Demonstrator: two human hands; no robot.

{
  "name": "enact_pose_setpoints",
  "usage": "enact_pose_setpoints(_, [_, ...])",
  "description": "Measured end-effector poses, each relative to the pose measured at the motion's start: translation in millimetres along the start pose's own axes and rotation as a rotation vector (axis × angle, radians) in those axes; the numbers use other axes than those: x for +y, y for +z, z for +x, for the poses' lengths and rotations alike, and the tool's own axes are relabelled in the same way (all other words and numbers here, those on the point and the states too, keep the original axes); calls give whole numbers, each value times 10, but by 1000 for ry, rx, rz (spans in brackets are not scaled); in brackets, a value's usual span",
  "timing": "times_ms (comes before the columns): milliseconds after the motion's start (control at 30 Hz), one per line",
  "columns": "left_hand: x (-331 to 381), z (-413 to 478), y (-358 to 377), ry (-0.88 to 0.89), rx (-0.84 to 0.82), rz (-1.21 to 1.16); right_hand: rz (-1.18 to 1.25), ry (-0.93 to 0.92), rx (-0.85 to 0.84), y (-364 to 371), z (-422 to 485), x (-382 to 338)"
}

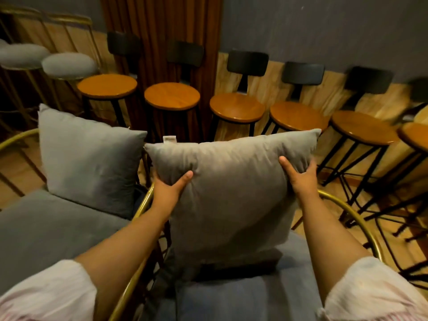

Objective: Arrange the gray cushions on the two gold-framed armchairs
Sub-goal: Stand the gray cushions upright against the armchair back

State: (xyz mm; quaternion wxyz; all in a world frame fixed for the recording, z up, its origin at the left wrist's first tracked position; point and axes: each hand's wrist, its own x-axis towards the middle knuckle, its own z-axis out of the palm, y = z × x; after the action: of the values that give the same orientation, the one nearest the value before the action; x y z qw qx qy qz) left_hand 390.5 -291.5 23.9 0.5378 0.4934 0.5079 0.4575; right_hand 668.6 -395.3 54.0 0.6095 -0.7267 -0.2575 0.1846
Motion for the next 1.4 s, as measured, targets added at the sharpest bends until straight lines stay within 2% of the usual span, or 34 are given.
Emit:
enact_pose_setpoints(133, [393, -41, -294, 123, -29, 19, 36, -78, 83, 49, -374, -393])
enact_pose_setpoints(500, [1170, -251, -1731, 136, -63, -113, 59, -289, 186, 702, -1670, -1693])
enact_pose_setpoints(667, [1526, -135, -2466, 201, -84, -63, 85, -242, 206, 1112, -2222, -1942])
enact_pose_setpoints(867, [1701, 100, -3207, 226, -27, 36, 135, -110, 99, 1825, -2555, -1897])
enact_pose_setpoints(1200, [1532, 922, -4306, 114, 65, 163, -32, -28, -83, 3205, -2505, -1728])
enact_pose_setpoints(1400, [1241, 1798, -4742, -22, 46, 207, -146, 161, -101, 4162, -2310, -1387])
